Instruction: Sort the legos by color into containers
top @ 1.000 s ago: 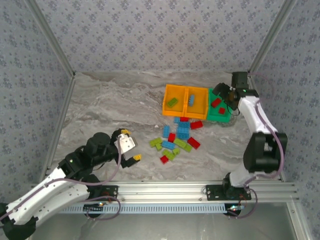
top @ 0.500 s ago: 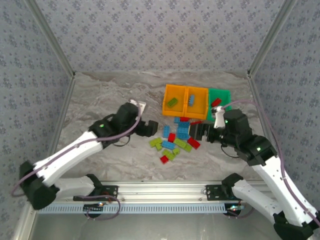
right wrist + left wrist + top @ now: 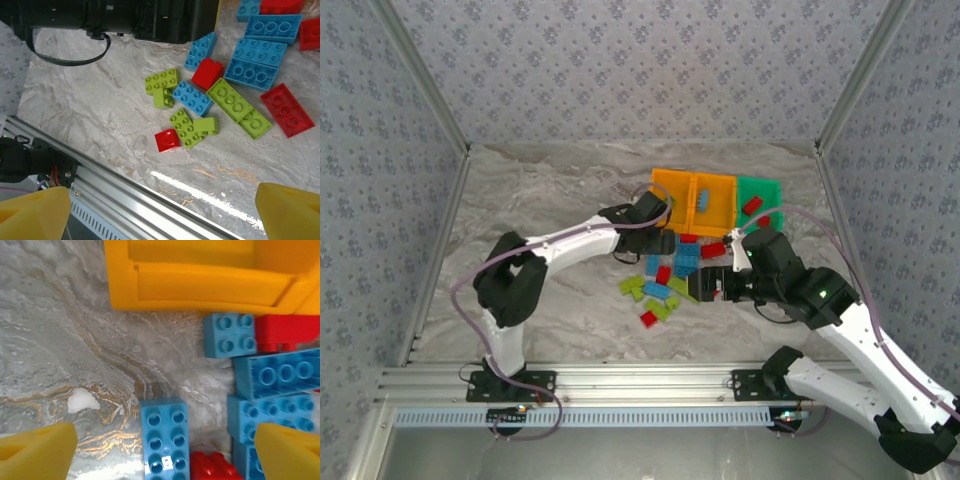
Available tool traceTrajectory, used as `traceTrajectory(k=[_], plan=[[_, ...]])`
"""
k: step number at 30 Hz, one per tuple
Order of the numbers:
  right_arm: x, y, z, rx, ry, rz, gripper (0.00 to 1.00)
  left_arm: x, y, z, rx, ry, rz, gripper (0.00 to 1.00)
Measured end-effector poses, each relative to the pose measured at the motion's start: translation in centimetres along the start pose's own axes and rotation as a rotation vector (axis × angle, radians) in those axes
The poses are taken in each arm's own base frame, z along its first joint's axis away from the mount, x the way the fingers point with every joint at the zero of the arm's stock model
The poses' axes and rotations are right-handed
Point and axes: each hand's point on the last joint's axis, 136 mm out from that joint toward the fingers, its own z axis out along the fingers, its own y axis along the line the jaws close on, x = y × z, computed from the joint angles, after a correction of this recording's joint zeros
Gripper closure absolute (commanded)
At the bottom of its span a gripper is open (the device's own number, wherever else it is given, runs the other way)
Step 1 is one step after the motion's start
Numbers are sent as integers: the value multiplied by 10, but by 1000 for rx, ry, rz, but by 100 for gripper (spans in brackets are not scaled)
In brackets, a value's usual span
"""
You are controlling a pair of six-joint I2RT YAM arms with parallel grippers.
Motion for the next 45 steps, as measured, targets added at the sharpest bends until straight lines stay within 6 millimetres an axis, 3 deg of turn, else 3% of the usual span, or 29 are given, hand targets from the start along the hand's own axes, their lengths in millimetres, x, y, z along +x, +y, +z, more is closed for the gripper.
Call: traceTrajectory(k=[6,8,13,18,21,24,29,32,35,38,42,45], plan=[[3,-9,4,36,4,16,2,19,5,32,-36,87,-5,35],[4,-11,5,45,5,19,2,24,8,40,-54,103,1,47],[3,-13,5,58,0,29,2,22,10,41,-59,113,-11,67],[1,-16,5,76,-15,49,3,22,6,37,-41,118,-14,73],[-4,-20,1,95,-52,66,2,17,-1,21,-11,105,-12,73],[-11,-25,-9,117,-122,84,2,-1,-21,-15,57,33,13,73],[-21,-32,-30,136,-239,117,2,-67,-88,-83,224,-218,98,75],[-23,-34,-37,138,-278,135,2,-108,-121,-96,282,-332,149,75],[-24,-37,-41,152,-286,140,1,-155,-153,-84,318,-421,180,75],[-25,-38,-48,171,-290,141,2,-180,-167,-53,320,-451,196,68],[-28,-36,-61,173,-309,141,1,-190,-170,-6,304,-445,226,56],[-26,-38,-67,180,-315,142,1,-181,-164,19,273,-406,248,52]])
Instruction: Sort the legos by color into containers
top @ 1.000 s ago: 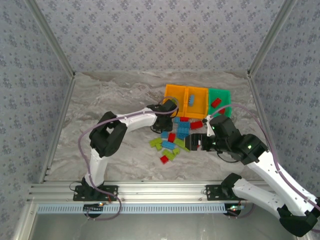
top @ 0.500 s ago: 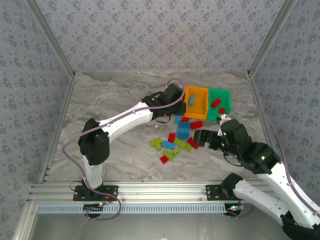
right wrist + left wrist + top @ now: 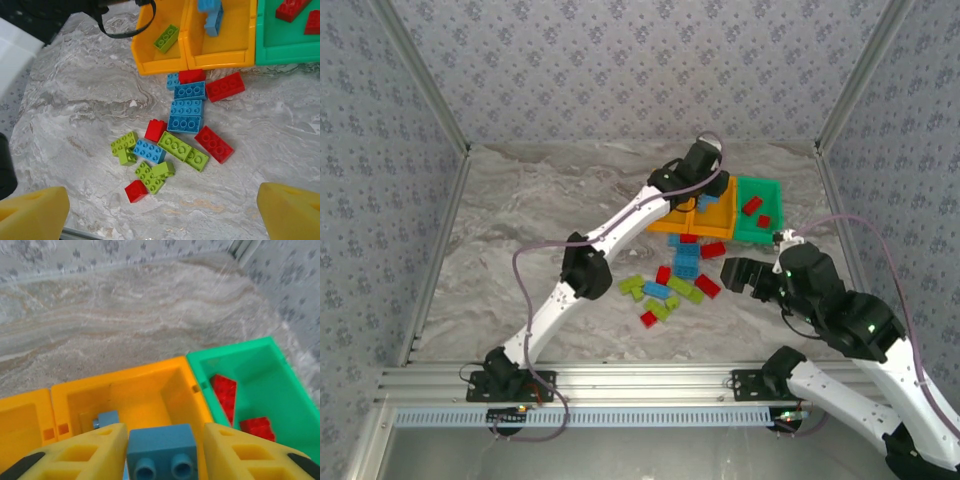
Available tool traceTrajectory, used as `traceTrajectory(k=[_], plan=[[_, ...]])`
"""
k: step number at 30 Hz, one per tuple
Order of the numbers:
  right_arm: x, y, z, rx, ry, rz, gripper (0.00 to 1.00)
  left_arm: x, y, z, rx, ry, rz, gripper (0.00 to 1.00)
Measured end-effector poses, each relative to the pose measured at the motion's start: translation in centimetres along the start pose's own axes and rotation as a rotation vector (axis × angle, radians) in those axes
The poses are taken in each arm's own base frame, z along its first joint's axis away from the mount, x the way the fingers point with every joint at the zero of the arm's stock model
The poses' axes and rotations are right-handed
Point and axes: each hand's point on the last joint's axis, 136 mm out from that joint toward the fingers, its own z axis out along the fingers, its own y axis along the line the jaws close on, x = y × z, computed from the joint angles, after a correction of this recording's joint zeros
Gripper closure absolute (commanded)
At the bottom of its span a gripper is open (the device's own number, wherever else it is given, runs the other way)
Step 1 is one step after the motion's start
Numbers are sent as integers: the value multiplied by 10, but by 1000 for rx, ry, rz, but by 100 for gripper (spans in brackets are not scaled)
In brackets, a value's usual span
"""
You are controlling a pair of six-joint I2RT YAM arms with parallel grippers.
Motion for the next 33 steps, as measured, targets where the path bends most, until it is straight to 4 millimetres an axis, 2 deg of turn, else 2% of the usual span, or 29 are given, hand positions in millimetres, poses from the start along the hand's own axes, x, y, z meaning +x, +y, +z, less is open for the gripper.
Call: traceTrajectory(k=[2,5,9,12,15,17,19,21,23,27,30,33], plan=[[1,-3,-2,6,0,2,1,8,3,-1,-12,33,15,51],[4,-6,-2,10,-1,12,1,2,1,-10,-12,33,39,46],[11,-11,6,30,22,17,1,-11,-4,-39,-11,48,71,47],[15,-14,11,47,37,14,1,-28,-11,-78,-7,49,111,47],[19,-15,22,73,64,8,1,-48,-36,-136,12,21,199,47],[23,-16,34,100,96,0,1,-53,-58,-179,33,-3,275,47],[28,-14,48,119,135,-9,1,-41,-75,-221,68,-32,348,46],[32,-11,62,130,173,-21,1,-14,-80,-261,116,-64,400,44],[39,-9,76,135,214,-41,2,14,-64,-296,143,-93,426,38],[58,-9,104,150,301,-88,4,49,-16,-338,135,-140,439,24],[74,-10,125,168,378,-138,5,84,2,-371,189,-149,480,11],[93,-5,147,174,460,-194,6,113,18,-406,234,-163,530,4]])
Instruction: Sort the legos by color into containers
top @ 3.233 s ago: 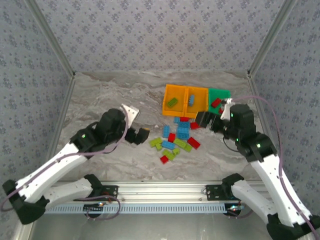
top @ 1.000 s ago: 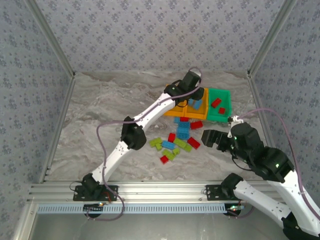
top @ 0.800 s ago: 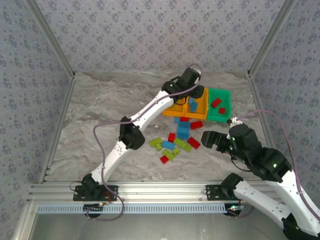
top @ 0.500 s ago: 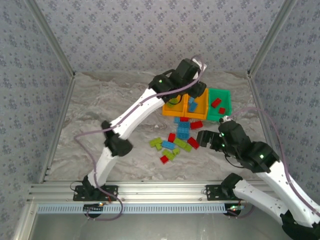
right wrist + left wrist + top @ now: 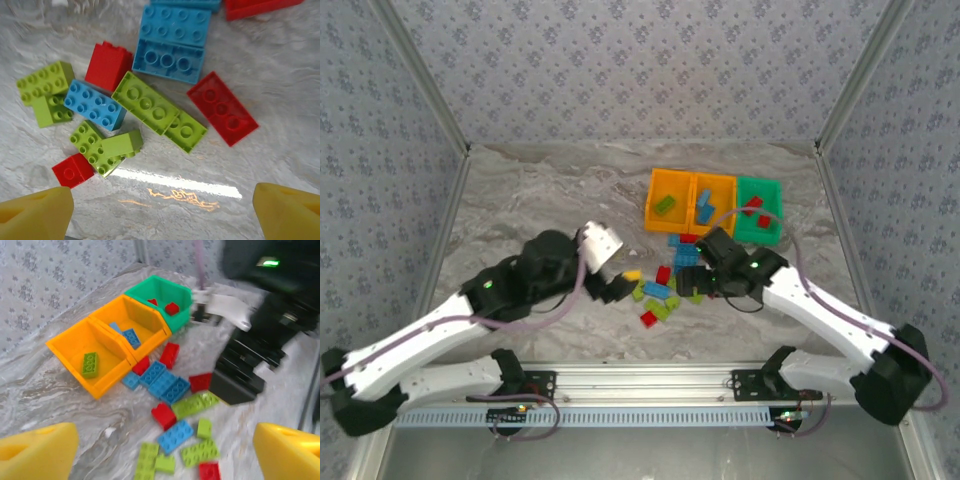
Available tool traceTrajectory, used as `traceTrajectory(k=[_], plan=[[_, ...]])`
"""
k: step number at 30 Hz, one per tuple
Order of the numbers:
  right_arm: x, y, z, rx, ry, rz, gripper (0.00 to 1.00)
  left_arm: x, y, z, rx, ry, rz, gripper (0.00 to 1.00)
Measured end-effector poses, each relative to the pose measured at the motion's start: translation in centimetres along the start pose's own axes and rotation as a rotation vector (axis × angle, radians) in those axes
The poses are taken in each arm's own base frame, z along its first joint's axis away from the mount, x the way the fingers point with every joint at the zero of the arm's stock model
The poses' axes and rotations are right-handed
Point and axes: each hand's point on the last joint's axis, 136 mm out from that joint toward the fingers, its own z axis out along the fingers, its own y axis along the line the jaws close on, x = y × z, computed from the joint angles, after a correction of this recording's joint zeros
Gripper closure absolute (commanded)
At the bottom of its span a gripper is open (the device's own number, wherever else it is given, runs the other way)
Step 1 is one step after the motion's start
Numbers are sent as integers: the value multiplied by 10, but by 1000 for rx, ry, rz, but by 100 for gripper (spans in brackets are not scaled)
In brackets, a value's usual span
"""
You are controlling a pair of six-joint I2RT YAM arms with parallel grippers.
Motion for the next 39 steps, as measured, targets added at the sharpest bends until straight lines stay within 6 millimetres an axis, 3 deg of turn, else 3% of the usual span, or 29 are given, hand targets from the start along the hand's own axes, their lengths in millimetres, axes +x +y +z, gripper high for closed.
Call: traceTrajectory(k=[5,7,12,15,25,29,33,37,39], plan=[[20,24,39,21,103,-81,8,40,6,-48,-28,-4,76,2],[26,32,50,22,122,-103,12,55,8,-56,-41,13,96,1],[25,40,72,34,119,-112,34,93,4,-49,-19,108,152,1],[23,39,83,53,114,-98,40,106,-2,-41,16,150,185,1],[26,35,95,72,114,-67,62,112,-11,-34,68,161,235,1],[20,31,88,91,80,-48,67,112,-16,-37,98,141,255,1],[4,27,59,110,2,-40,69,110,-17,-41,105,111,267,1],[-48,42,17,82,-152,-38,70,110,-17,-42,100,86,273,1],[-93,46,-4,72,-250,-20,70,111,-17,-41,98,82,274,1]])
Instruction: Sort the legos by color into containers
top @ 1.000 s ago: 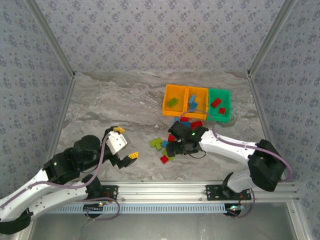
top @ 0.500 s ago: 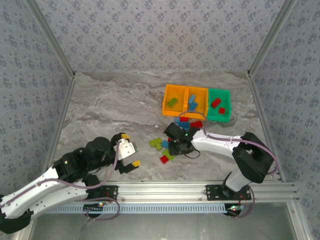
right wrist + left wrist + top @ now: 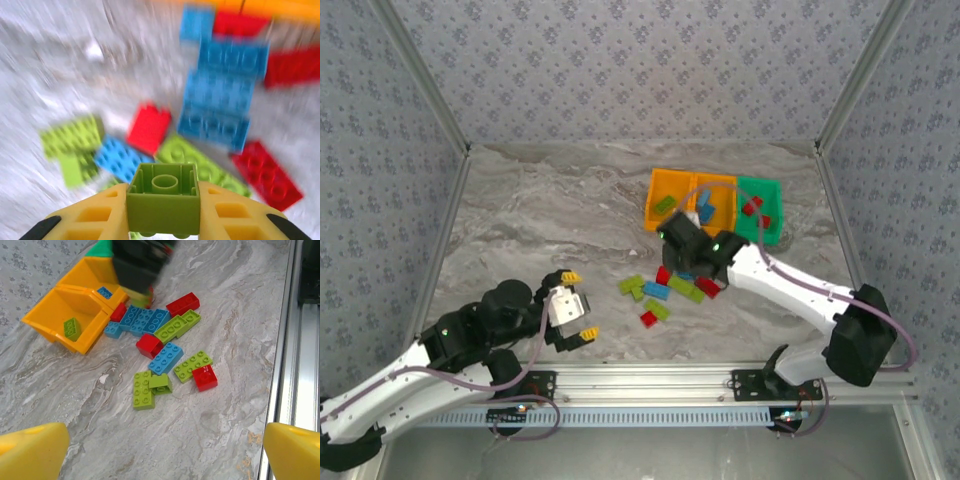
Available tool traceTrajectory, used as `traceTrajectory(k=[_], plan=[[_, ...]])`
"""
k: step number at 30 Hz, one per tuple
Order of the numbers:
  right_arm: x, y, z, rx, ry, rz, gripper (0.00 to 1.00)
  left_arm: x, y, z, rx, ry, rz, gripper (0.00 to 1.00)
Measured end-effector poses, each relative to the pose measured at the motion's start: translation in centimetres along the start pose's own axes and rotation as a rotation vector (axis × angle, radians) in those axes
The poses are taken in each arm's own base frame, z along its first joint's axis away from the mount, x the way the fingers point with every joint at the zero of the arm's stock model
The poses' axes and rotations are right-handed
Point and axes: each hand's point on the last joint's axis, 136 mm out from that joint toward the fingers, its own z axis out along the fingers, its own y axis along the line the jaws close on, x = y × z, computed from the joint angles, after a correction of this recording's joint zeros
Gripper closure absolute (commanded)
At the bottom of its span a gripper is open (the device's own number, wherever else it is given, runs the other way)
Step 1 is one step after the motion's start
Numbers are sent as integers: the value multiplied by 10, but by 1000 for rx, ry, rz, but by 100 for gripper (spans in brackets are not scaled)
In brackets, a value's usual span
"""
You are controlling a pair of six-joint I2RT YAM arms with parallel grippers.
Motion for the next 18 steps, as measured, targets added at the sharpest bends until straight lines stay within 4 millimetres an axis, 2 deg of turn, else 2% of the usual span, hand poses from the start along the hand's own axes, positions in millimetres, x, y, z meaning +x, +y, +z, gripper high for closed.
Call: traceTrajectory(k=[2,4,6,9,11,14,15,18], plan=[[-46,-3,0,10,-79,23,69,2,1,2,-8,0,-3,1],[-91,-7,10,29,-141,38,69,7,4,5,-20,12,-12,1],[-127,-10,35,53,-168,38,68,15,7,8,-34,33,-28,1],[-160,-14,85,86,-152,29,66,20,9,10,-45,49,-45,1],[-168,-16,119,104,-122,23,63,21,11,10,-54,51,-50,1],[-161,-23,153,127,-59,5,52,22,13,10,-67,56,-55,1],[-156,-26,159,135,-35,-1,45,22,14,10,-70,57,-56,1],[-145,-31,162,151,13,-17,40,23,16,10,-77,62,-59,1]])
